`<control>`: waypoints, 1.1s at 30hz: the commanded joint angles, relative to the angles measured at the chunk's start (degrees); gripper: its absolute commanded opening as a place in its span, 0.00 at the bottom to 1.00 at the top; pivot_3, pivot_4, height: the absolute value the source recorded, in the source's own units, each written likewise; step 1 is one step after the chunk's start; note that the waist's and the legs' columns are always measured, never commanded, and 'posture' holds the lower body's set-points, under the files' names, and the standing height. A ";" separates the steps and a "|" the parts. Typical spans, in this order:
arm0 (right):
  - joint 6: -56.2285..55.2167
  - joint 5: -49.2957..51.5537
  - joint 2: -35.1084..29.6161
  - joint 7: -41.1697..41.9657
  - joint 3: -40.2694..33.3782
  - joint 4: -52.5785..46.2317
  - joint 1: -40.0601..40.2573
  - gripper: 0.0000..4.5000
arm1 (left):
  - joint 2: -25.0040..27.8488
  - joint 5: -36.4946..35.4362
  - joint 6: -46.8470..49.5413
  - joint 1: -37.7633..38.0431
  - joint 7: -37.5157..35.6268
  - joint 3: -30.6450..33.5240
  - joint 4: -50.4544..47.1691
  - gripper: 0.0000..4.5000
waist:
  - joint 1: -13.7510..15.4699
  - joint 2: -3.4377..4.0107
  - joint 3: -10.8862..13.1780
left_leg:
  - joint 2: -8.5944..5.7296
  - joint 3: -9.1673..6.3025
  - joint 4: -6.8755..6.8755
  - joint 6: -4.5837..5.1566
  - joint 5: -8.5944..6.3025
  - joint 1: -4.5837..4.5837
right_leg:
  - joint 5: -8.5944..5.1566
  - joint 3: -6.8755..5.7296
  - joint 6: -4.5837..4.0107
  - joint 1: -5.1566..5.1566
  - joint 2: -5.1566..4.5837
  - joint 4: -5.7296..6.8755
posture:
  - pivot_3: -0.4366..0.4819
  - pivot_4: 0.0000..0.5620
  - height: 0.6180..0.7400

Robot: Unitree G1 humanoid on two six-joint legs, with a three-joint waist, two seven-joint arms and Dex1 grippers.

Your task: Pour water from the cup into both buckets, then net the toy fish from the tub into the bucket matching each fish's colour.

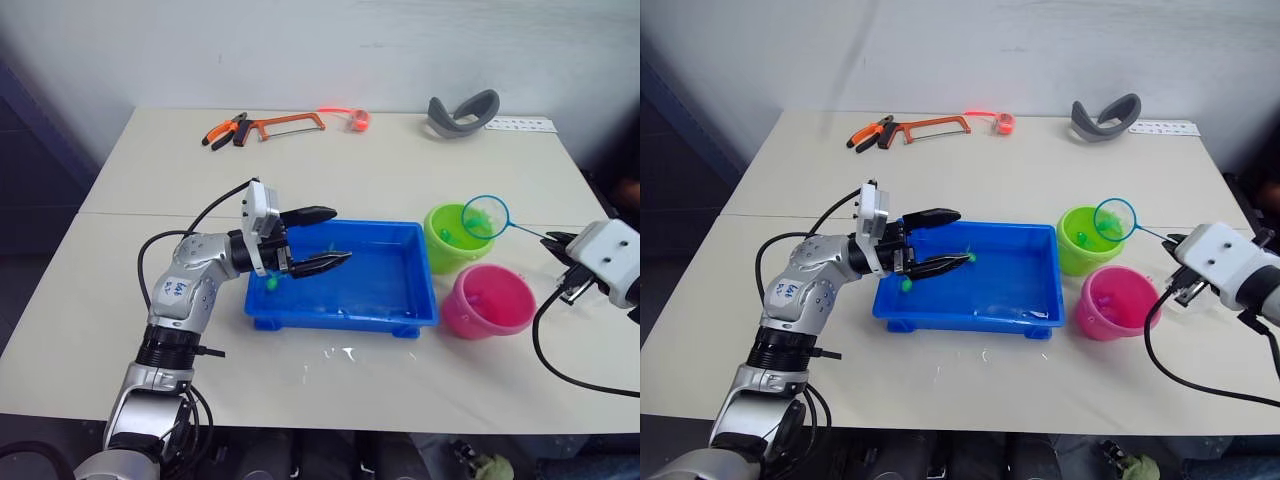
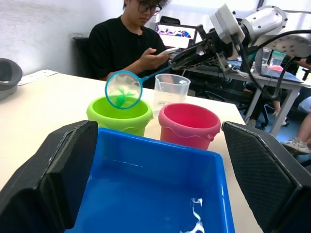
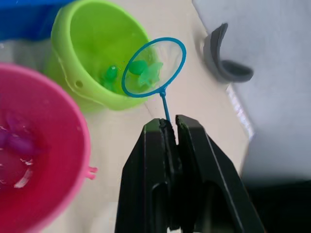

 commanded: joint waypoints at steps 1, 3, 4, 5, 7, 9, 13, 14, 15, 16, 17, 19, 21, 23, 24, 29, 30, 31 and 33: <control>-13.92 -10.37 -3.14 -5.84 0.26 3.24 0.22 0.00 | 0.68 -0.03 -0.89 -1.16 -0.97 0.33 -0.30 0.99 | -0.06 0.00 0.00 | 0.02 0.00 0.00 -0.02 0.01 0.01 | 0.00 0.07 0.00 0.00 0.03 0.00 | 0.48 0.27 1.00; -22.36 -17.94 -5.23 -11.23 1.01 6.03 0.21 0.00 | 1.08 -0.06 -0.85 -0.85 -1.29 0.59 -0.40 0.99 | -0.11 0.02 0.00 | 0.04 0.00 0.00 -0.04 0.02 0.03 | 0.00 0.17 0.00 0.00 0.10 0.01 | 0.48 0.27 1.00; -24.34 -19.42 -5.04 -13.67 0.97 7.00 -0.46 0.00 | 1.26 -0.07 -0.83 -0.71 -1.40 0.68 -0.45 0.99 | -0.14 -0.01 0.00 | 0.04 0.03 -0.04 -0.05 0.03 0.07 | 0.00 0.24 0.00 0.00 0.11 0.00 | 0.48 0.27 1.00; -25.43 -20.59 -5.33 -14.73 1.38 7.86 -0.86 0.00 | 1.45 -0.09 -0.84 -0.60 -1.51 0.75 -0.47 0.99 | -0.14 0.00 0.00 | 0.11 0.03 -0.04 -0.08 0.03 0.07 | 0.00 0.26 -0.01 0.00 0.18 -0.01 | 0.48 0.27 1.00; -28.73 -24.06 -6.54 -17.36 2.23 9.81 -1.62 0.00 | 1.88 -0.21 -0.82 -0.35 -1.72 0.97 -0.60 0.99 | -0.15 0.00 0.00 | 0.11 0.04 -0.03 -0.10 0.04 0.10 | -0.01 0.31 -0.01 0.01 0.20 -0.01 | 0.48 0.27 1.00; -31.97 -26.65 -7.55 -19.77 3.03 11.91 -2.60 0.00 | 2.50 -0.19 -0.74 0.02 -1.82 1.34 -0.77 0.99 | -0.17 0.01 0.00 | 0.13 0.04 -0.04 -0.12 0.05 0.10 | -0.01 0.31 -0.03 0.01 0.22 0.00 | 0.48 0.27 1.00; -32.21 -22.36 -6.35 -19.49 3.39 14.07 -5.01 0.00 | 4.01 -0.80 -0.40 0.84 -2.23 2.20 -1.19 0.99 | -0.22 0.01 0.00 | 0.15 0.04 -0.03 -0.13 0.05 0.10 | -0.02 0.32 -0.04 0.01 0.24 0.00 | 0.48 0.27 1.00; -29.41 -16.13 -4.80 -16.87 3.30 13.51 -6.08 0.00 | 4.87 -1.39 -0.23 1.46 -2.92 2.94 -1.55 0.99 | -0.21 0.00 0.00 | 0.16 0.03 -0.03 -0.13 0.05 0.10 | -0.02 0.32 -0.04 0.01 0.24 0.00 | 0.48 0.27 1.00; -24.91 -7.16 -2.87 -13.07 3.35 11.70 -6.93 0.00 | 5.92 -2.14 -0.14 2.27 -3.87 3.93 -1.86 0.99 | -0.26 0.00 0.00 | 0.16 0.03 -0.03 -0.13 0.05 0.10 | -0.02 0.31 -0.04 0.01 0.24 0.01 | 0.48 0.27 1.00; -21.68 -0.98 -1.56 -10.27 3.32 10.30 -7.51 0.00 | 6.66 -2.69 -0.10 2.84 -4.51 4.59 -2.06 0.99 | -0.35 0.00 0.00 | 0.18 0.01 -0.02 -0.13 0.05 0.10 | -0.01 0.30 -0.04 0.03 0.26 0.01 | 0.48 0.27 1.00; -14.86 7.75 -0.13 -6.84 3.20 6.82 -8.08 0.00 | 7.70 -3.49 -0.43 3.80 -5.26 5.95 -2.02 0.99 | -0.51 0.01 0.00 | 0.22 0.01 -0.02 -0.13 0.05 0.11 | -0.01 0.30 -0.05 0.04 0.28 0.00 | 0.48 0.27 1.00; -2.01 21.66 -0.17 -0.22 3.63 -1.34 -7.33 0.00 | 9.71 -5.21 -1.66 6.29 -6.75 9.53 -1.37 0.99 | -0.62 0.05 0.02 | 0.27 -0.01 -0.02 -0.13 0.05 0.12 | -0.02 0.28 -0.08 0.04 0.28 0.03 | 0.48 0.27 1.00; 8.64 30.74 -1.54 3.88 4.19 -8.36 -6.24 0.00 | 11.31 -6.24 -2.39 8.51 -7.03 12.81 -0.39 0.99 | -0.60 0.06 0.03 | 0.34 -0.05 -0.01 -0.13 0.04 0.11 | -0.03 0.28 -0.11 0.04 0.20 0.04 | 0.48 0.27 1.00; 17.92 37.33 -2.66 4.49 4.92 -13.18 -6.92 0.00 | 12.82 -6.10 -3.06 10.48 -6.94 14.88 -0.05 0.99 | -0.40 0.05 0.03 | 0.38 -0.10 -0.01 -0.12 0.02 0.11 | -0.03 0.26 -0.15 0.05 0.03 0.02 | 0.48 0.27 1.00; 23.52 41.59 -3.73 4.76 5.95 -15.78 -7.54 0.00 | 13.93 -5.94 -3.17 11.93 -6.72 16.20 -0.25 0.99 | -0.32 0.05 0.03 | 0.38 -0.11 0.00 -0.12 0.02 0.11 | -0.02 0.23 -0.17 0.05 -0.01 0.01 | 0.48 0.27 1.00; 44.70 53.07 -5.96 1.54 11.38 -20.10 -13.48 0.00 | 16.94 -6.17 -3.32 17.62 -5.38 20.13 -2.70 0.99 | -0.20 0.03 0.02 | 0.21 -0.14 0.00 0.03 -0.10 0.12 | -0.04 0.05 -0.21 0.02 -0.50 -0.17 | 0.48 0.27 1.00; 47.98 53.94 -5.87 0.70 12.84 -19.98 -15.11 0.00 | 17.20 -6.21 -3.30 18.38 -5.17 20.43 -3.32 0.99 | -0.15 0.03 0.02 | 0.14 -0.16 0.00 0.05 -0.11 0.11 | -0.04 0.03 -0.21 0.02 -0.58 -0.18 | 0.48 0.27 1.00; 50.27 54.36 -5.68 0.22 13.84 -19.84 -16.46 0.00 | 17.35 -6.22 -3.25 18.81 -4.97 20.55 -3.75 0.99 | -0.08 0.03 0.02 | 0.12 -0.17 0.00 0.07 -0.13 0.10 | -0.04 0.03 -0.21 0.01 -0.61 -0.22 | 0.48 0.27 1.00; 55.27 52.21 -5.46 -1.59 18.02 -18.82 -19.71 0.00 | 17.54 -6.43 -2.93 19.70 -4.38 20.97 -4.70 0.99 | -0.05 0.03 0.02 | 0.07 -0.22 0.00 0.09 -0.15 0.06 | -0.04 0.02 -0.21 0.01 -0.67 -0.28 | 0.48 0.27 1.00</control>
